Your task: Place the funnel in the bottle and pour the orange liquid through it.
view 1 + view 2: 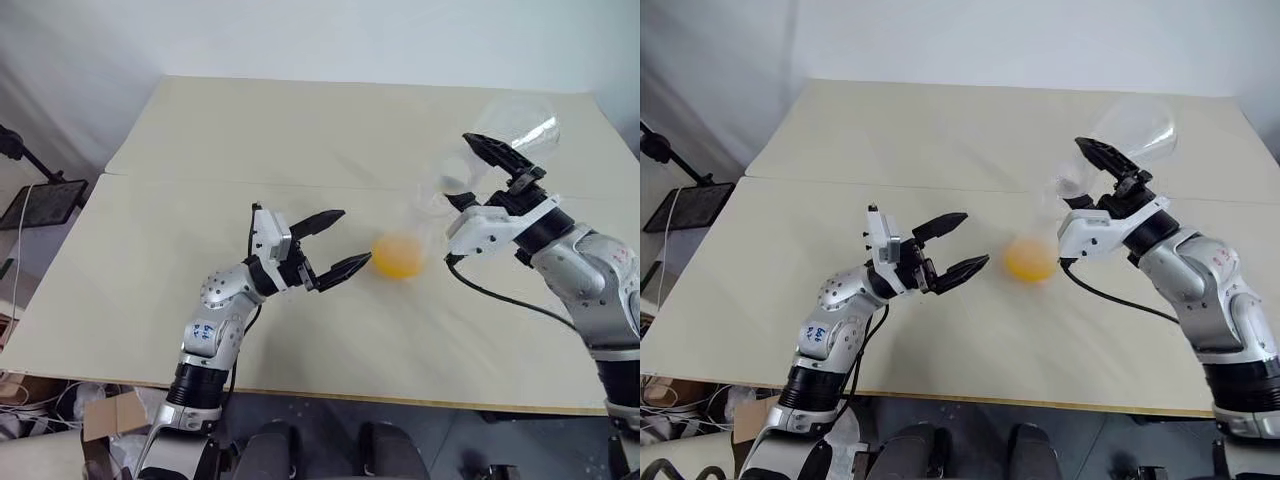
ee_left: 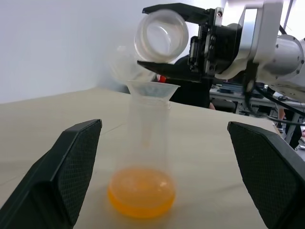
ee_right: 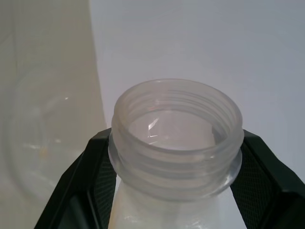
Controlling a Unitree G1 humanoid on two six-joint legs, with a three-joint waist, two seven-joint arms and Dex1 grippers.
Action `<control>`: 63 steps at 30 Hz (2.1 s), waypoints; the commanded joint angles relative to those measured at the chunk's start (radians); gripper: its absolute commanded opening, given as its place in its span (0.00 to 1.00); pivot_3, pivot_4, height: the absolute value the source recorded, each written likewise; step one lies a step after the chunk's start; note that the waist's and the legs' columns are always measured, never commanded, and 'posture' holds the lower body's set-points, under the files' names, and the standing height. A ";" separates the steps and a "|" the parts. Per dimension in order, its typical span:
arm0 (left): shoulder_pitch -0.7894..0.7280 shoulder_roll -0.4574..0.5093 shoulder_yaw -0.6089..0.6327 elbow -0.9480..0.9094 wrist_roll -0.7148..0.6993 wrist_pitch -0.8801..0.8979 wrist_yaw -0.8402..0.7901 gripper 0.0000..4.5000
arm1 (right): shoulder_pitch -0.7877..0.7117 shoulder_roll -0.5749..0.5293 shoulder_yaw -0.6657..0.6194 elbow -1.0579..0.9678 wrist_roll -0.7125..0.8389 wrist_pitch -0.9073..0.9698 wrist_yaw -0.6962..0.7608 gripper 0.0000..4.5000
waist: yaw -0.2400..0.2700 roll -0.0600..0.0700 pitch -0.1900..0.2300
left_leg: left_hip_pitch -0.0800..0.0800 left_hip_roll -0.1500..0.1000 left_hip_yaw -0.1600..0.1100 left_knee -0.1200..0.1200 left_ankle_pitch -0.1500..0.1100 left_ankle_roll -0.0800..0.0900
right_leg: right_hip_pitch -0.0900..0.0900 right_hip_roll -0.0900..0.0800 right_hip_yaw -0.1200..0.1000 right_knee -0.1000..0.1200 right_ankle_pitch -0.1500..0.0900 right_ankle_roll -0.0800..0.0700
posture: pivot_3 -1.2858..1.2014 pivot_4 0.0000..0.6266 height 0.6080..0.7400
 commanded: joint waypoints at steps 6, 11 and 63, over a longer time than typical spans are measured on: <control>-0.026 0.020 0.006 -0.009 -0.013 0.003 -0.016 1.00 | 0.043 0.081 -0.317 -0.093 0.388 0.307 0.025 0.63 | 0.003 0.000 0.000 | 0.000 -0.001 -0.002 0.000 0.000 0.000 | 0.002 -0.001 -0.002 -0.001 0.000 0.000 | 0.52 0.24 1.00; -0.030 0.024 0.006 -0.009 -0.014 0.008 -0.016 1.00 | 0.077 0.125 -0.458 -0.046 0.565 0.536 -0.004 0.63 | 0.002 0.000 0.000 | 0.001 0.000 -0.002 0.000 0.000 0.000 | 0.002 0.000 -0.002 0.000 0.000 0.000 | 0.52 0.24 1.00; 0.028 0.358 0.099 0.008 0.032 -0.008 -0.162 1.00 | 0.681 -0.020 -0.601 -0.185 1.032 0.384 0.712 1.00 | 0.004 0.000 0.000 | 0.006 0.000 -0.003 -0.004 0.000 0.001 | 0.009 0.000 -0.002 -0.006 0.000 0.000 | 0.52 0.24 1.00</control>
